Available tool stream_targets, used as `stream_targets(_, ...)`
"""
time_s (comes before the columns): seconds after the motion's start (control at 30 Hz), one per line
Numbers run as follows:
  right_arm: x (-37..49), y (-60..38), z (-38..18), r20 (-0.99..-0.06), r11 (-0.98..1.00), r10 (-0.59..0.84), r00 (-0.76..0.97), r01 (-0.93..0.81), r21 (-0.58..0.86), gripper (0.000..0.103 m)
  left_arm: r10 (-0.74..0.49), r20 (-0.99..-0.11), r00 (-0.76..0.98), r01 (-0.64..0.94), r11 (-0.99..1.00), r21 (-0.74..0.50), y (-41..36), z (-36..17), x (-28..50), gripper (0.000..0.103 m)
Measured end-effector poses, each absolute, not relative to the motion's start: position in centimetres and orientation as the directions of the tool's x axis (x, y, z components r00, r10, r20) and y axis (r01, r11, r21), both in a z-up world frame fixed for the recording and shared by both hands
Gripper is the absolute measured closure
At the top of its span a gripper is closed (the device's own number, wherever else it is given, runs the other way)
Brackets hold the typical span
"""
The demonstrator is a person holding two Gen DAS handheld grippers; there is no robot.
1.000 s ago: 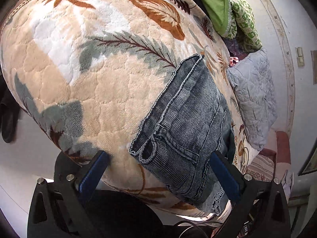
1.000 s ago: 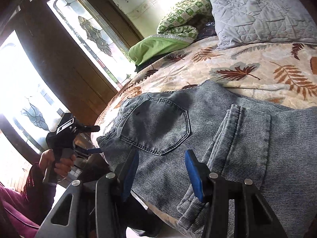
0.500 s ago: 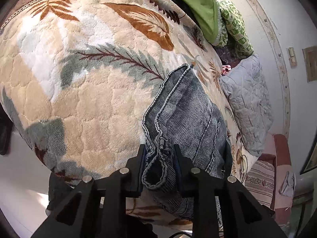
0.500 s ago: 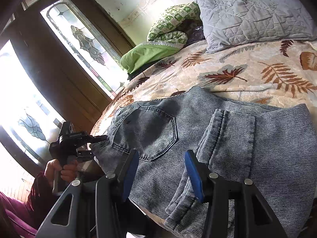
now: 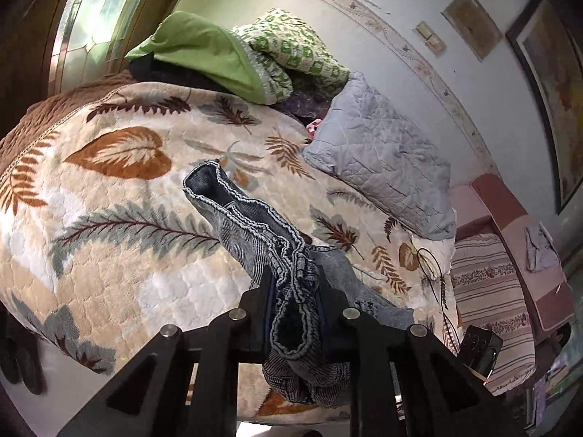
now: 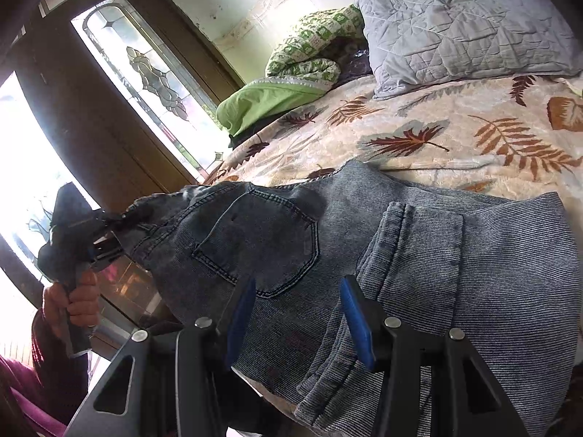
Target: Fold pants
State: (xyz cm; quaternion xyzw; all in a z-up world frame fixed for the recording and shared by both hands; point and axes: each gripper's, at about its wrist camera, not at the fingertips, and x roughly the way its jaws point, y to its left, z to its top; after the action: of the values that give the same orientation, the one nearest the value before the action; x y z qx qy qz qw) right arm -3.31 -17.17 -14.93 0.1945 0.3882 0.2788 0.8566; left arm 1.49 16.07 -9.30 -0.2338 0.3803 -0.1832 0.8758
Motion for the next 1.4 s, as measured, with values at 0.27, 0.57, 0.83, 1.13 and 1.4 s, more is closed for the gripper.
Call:
stream_targets(0.27, -3.5, -23.9, -13.5, -0.452, 0.735, 0.567, 0.688, -0.175, 0.656, 0.051, -0.604, -0.561, 0.567, 0.406, 0.797, -0.448, 5.8, -4.4, 0.5, 0.084)
stream_targets(0.57, -6.3, -35.2, -13.3, -0.371, 0.634, 0.371, 0.851, 0.060, 0.771, 0.051, -0.680, -0.645, 0.350, 0.594, 0.693, -0.408, -8.5, -6.4, -1.1, 0.084)
stream_targets(0.83, -9.0, -41.1, -13.5, -0.341, 0.569, 0.232, 0.911, 0.157, 0.807, 0.051, -0.605, -0.760, 0.236, 0.630, 0.691, -0.355, -18.2, -14.4, -1.5, 0.081)
stream_targets(1.13, -8.0, -38.8, -13.2, -0.367, 0.608, 0.281, 0.887, 0.132, 0.783, 0.051, -0.651, -0.640, 0.408, 0.681, 0.684, -0.261, -12.2, -6.8, -2.2, 0.018)
stream_targets(1.4, -3.6, -31.9, -12.2, -0.457, 0.728, 0.419, 0.785, 0.011, 0.685, 0.051, -0.294, -0.724, 0.624, 0.453, 0.891, 0.029, -6.6, -10.2, 6.2, 0.018)
